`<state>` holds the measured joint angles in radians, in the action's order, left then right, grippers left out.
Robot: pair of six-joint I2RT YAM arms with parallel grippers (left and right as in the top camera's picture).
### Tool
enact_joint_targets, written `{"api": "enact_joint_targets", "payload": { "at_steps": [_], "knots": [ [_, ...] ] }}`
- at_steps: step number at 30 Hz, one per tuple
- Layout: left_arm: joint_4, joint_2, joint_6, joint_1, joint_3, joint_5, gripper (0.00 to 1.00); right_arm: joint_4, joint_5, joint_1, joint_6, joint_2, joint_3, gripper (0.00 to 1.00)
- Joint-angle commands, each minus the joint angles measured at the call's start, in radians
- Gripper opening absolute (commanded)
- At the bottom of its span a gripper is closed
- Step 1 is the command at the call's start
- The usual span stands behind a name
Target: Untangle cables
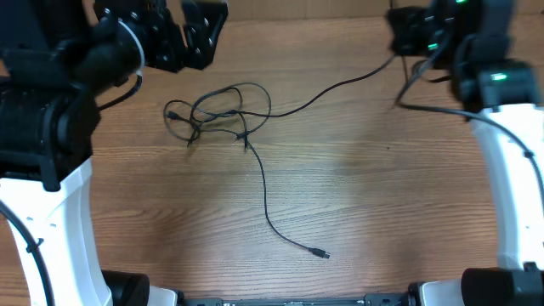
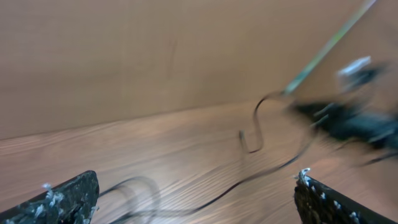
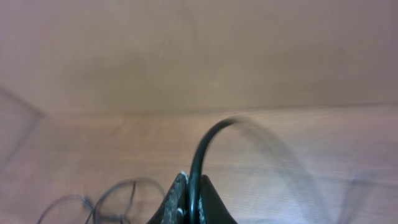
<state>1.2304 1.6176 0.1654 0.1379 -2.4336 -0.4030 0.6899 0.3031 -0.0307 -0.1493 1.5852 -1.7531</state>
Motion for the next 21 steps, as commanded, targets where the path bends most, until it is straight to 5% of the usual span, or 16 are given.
{"api": "enact_joint_targets", "payload": {
  "at_steps": [1,11,21],
  "knots": [
    [0.041,-0.007,-0.211,0.055,-0.004,0.156,1.00,0.063,0.012,0.048,0.027,-0.065,-0.252,0.04],
    [0.115,0.067,-0.301,0.166,-0.003,0.159,0.99,0.105,0.023,0.048,0.011,-0.065,-0.692,0.04],
    [0.159,0.172,-0.340,0.278,-0.003,0.285,0.99,0.219,-0.004,0.112,0.081,-0.018,-0.792,0.04]
  ]
}}
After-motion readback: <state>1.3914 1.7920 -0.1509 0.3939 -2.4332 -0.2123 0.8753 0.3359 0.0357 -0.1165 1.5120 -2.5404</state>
